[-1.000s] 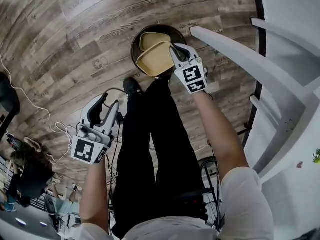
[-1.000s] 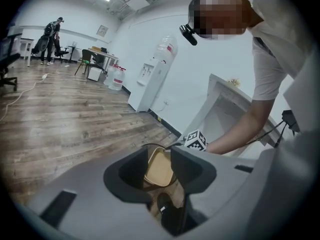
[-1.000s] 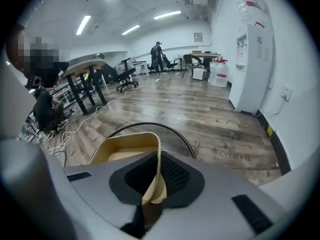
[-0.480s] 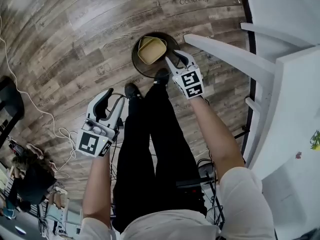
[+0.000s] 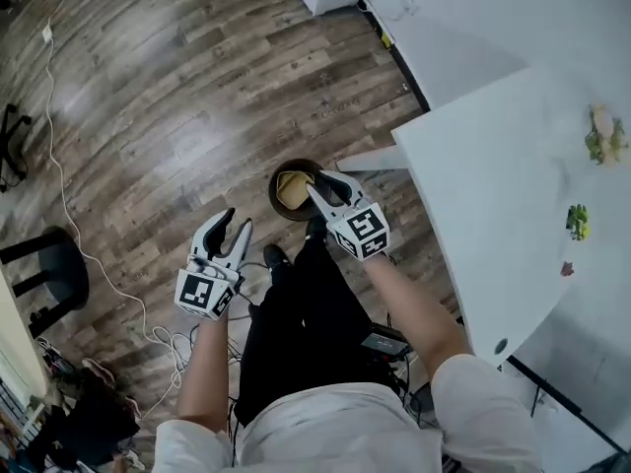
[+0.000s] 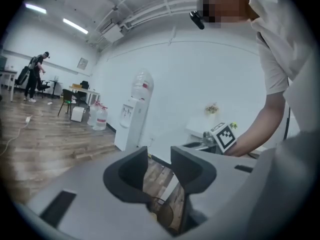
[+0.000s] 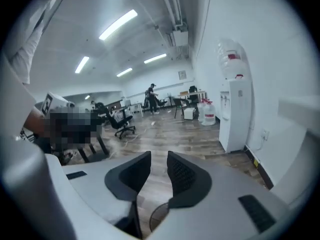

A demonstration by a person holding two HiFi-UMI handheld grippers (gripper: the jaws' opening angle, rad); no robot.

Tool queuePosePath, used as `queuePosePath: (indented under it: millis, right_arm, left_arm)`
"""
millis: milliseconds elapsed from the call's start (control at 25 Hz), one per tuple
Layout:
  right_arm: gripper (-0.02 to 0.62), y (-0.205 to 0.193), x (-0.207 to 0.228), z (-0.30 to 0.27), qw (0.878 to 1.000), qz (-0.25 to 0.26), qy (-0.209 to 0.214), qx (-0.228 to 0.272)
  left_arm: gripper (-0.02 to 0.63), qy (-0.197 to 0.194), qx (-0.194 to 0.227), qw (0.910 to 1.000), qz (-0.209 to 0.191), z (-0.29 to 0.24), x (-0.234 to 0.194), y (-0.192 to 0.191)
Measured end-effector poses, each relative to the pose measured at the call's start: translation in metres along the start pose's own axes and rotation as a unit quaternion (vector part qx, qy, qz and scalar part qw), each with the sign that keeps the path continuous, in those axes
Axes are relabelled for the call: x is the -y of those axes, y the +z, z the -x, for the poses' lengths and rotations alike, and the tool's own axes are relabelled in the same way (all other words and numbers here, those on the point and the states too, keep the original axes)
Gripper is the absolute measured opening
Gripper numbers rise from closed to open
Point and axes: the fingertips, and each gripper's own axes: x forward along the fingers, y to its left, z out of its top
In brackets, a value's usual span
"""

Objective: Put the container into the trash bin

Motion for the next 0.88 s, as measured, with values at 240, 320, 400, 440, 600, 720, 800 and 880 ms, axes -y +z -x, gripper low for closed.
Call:
queuePosePath:
  millis: [240, 320, 400, 440, 600, 720, 800, 880]
  right_arm:
    - [0.118, 0.164, -0.057, 0.098, 0.993, 0.035, 0.005, 0.114]
    - [0.112, 0.213, -0.063, 0.136, 0.986, 0.050, -0.016, 0.157]
    - [0.104, 0.253, -0.069, 0.178, 0.977, 0.070, -0.042, 0.196]
    - [0.101, 0.273, -0.071, 0.200, 0.971, 0.080, -0.057, 0.217]
    - [0.095, 0.339, -0.080, 0.291, 0.942, 0.105, -0.107, 0.300]
    - [0.095, 0.362, -0.094, 0.358, 0.924, 0.120, -0.138, 0.336]
    - [0.095, 0.371, -0.102, 0.397, 0.911, 0.132, -0.165, 0.356]
    - [0.095, 0.376, -0.105, 0.432, 0.896, 0.147, -0.196, 0.370]
  left_arm:
    - [0.147, -0.013, 0.048, 0.9974, -0.052, 0.044, 0.030, 0.122]
    - [0.146, -0.014, 0.073, 0.9947, -0.071, 0.056, 0.041, 0.162]
    - [0.147, -0.013, 0.098, 0.9915, -0.084, 0.070, 0.053, 0.199]
    - [0.147, -0.012, 0.110, 0.9899, -0.089, 0.077, 0.057, 0.218]
    - [0.146, -0.023, 0.144, 0.9820, -0.120, 0.108, 0.078, 0.286]
    - [0.146, -0.039, 0.160, 0.9743, -0.154, 0.133, 0.101, 0.317]
    - [0.146, -0.043, 0.175, 0.9696, -0.165, 0.151, 0.111, 0.336]
    - [0.147, -0.043, 0.199, 0.9653, -0.163, 0.165, 0.120, 0.354]
